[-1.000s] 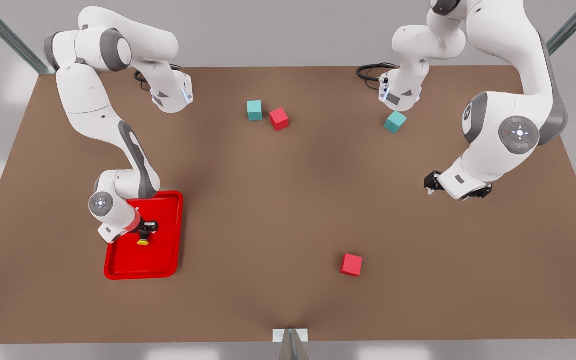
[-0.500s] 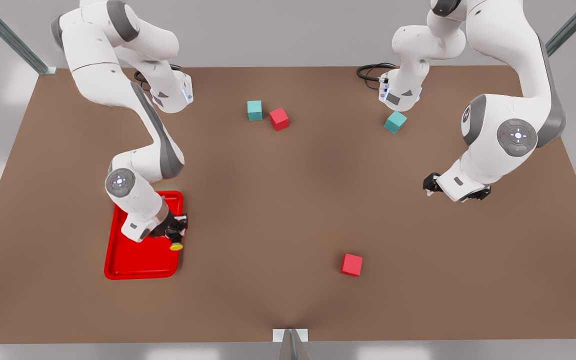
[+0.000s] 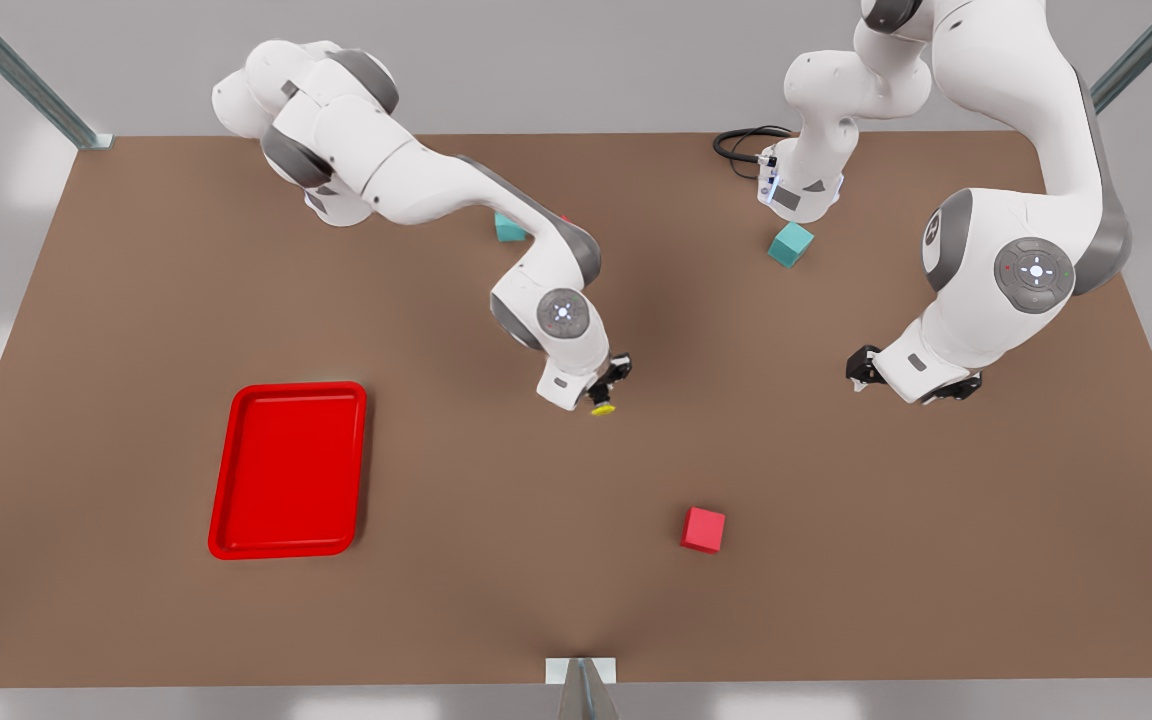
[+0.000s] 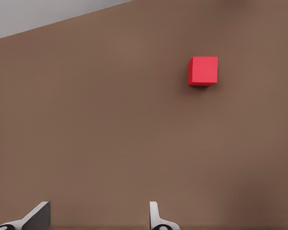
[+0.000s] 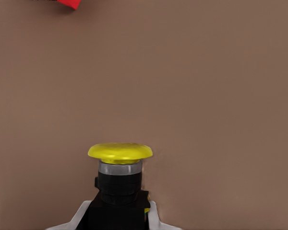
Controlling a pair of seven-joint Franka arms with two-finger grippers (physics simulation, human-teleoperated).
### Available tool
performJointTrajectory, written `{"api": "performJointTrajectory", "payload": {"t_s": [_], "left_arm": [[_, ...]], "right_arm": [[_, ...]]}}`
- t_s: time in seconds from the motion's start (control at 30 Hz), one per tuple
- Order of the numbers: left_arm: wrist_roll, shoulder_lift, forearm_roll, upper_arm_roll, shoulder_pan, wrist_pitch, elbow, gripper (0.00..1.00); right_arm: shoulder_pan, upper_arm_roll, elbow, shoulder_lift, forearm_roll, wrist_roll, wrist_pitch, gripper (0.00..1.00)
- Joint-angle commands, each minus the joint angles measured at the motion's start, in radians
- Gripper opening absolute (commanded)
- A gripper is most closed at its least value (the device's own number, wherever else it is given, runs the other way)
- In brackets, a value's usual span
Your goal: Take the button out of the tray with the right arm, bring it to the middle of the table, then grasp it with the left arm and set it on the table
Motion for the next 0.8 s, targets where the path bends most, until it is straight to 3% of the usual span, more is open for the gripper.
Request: {"api": "performJointTrajectory", "payload": {"t_s": [0.0, 0.1, 0.2, 0.33, 0.37, 0.4, 0.53, 0.63, 0.67, 0.7, 0.73, 0.77], "left_arm": [[-0.001, 0.000, 0.001, 0.000, 0.000, 0.001, 0.000, 1.00], [-0.001, 0.002, 0.001, 0.000, 0.000, 0.001, 0.000, 1.00], [-0.001, 0.004, 0.001, 0.000, 0.002, 0.005, 0.000, 1.00], [-0.001, 0.010, -0.001, 0.000, 0.002, 0.008, 0.000, 1.00], [-0.001, 0.010, -0.001, 0.000, 0.002, 0.008, 0.000, 1.00], [-0.001, 0.010, 0.001, 0.000, 0.000, 0.008, 0.000, 1.00], [-0.001, 0.010, 0.001, 0.000, 0.000, 0.008, 0.000, 1.00], [-0.001, 0.010, -0.001, 0.000, 0.000, 0.008, 0.000, 1.00], [-0.002, 0.011, -0.001, 0.000, -0.002, 0.008, 0.000, 1.00], [-0.005, 0.023, -0.002, 0.000, -0.009, 0.008, 0.000, 1.00], [-0.039, 0.039, -0.007, 0.000, -0.052, 0.024, 0.002, 1.00], [-0.192, 0.057, -0.007, -0.002, -0.101, 0.025, 0.005, 1.00]], "right_arm": [[0.021, -0.011, 0.082, 0.070, -0.008, 0.813, 0.042, 0.39], [0.061, -0.016, 0.247, 0.196, -0.014, 0.807, -0.015, 0.39], [0.082, -0.019, 0.289, 0.276, -0.017, 0.801, 0.002, 0.44], [0.094, -0.048, 0.290, 0.319, -0.025, 0.770, 0.023, 0.44], [0.094, -0.048, 0.290, 0.320, -0.028, 0.769, 0.023, 0.65], [0.096, -0.054, 0.290, 0.320, -0.028, 0.755, 0.022, 1.00], [0.087, -0.049, 0.292, 0.299, -0.019, 0.740, 0.022, 1.00], [0.081, -0.017, 0.289, 0.198, -0.017, 0.734, 0.011, 1.00], [0.062, -0.016, 0.280, 0.071, -0.016, 0.712, -0.062, 1.00], [-0.028, 0.012, 0.281, -0.043, -0.014, 0.491, -0.344, 1.00], [-0.192, 0.038, 0.280, -0.135, -0.016, 0.183, -0.538, 1.00], [-0.320, 0.027, 0.280, -0.184, -0.027, -0.163, -0.606, 1.00]]}}
